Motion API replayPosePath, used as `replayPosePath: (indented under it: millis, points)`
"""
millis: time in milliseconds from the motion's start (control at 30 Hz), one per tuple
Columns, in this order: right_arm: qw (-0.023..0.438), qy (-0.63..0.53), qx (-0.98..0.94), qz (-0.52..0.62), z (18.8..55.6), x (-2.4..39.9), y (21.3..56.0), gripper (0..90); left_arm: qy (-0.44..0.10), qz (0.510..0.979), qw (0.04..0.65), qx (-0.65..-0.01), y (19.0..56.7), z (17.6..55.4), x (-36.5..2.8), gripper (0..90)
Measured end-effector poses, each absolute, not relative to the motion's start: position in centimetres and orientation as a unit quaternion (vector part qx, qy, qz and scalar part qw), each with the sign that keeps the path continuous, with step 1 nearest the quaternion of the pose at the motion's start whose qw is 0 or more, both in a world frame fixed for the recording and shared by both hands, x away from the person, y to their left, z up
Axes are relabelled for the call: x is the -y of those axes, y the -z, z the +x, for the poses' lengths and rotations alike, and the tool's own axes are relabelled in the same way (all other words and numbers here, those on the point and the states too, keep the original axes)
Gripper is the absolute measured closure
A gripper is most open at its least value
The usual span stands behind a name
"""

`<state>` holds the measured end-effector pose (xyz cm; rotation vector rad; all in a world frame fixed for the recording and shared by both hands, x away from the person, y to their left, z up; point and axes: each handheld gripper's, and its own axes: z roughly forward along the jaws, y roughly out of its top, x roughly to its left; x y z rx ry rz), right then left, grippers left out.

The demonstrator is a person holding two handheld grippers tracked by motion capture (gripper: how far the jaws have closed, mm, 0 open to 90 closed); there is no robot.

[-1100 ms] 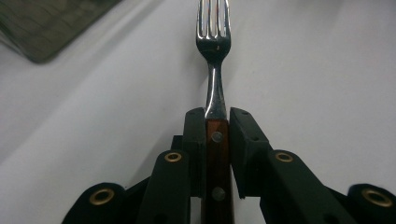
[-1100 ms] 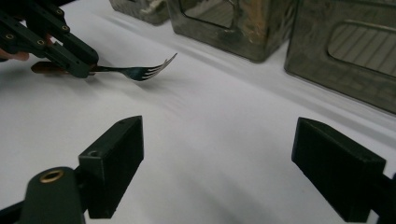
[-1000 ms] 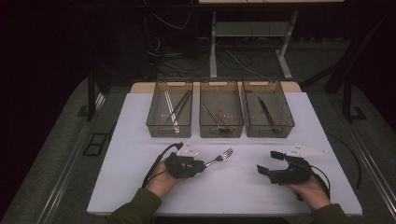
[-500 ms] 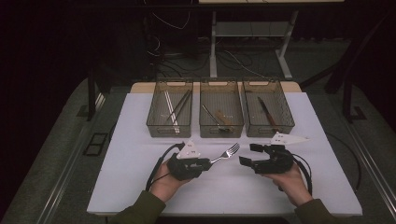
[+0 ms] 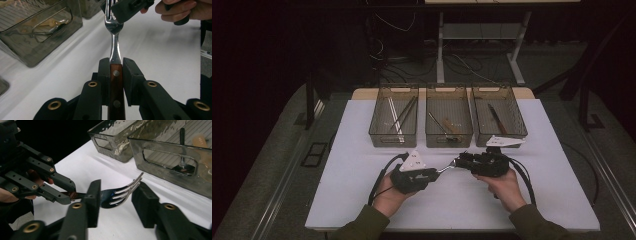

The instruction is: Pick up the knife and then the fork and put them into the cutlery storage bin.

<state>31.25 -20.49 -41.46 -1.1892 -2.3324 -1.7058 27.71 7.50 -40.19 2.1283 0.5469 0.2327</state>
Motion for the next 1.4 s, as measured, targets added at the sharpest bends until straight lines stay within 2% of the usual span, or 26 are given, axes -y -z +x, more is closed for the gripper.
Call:
replayPosePath:
  millis: [267,533,700,933,1400]
  points:
    - [0.011,0.57,0.729,-0.378,31.4,20.8,41.0,77.9,-0.092,0.86,0.452,-0.22,40.2,27.7,-7.4,76.6]
    - [0.002,0.584,0.727,-0.361,31.2,20.6,39.9,83.6,-0.071,0.852,0.471,-0.218,40.4,27.8,-7.4,75.5]
    - [-0.003,0.59,0.727,-0.351,31.0,20.2,39.0,86.8,-0.053,0.85,0.484,-0.2,40.6,27.6,-6.9,71.7]
    - [-0.027,0.582,0.735,-0.347,30.9,20.8,38.1,87.2,-0.049,0.838,0.505,-0.203,40.4,27.6,-8.2,57.1]
    - [-0.09,0.556,0.738,-0.371,31.5,24.9,35.9,87.1,-0.089,0.824,0.501,-0.251,42.2,27.4,-14.5,32.3]
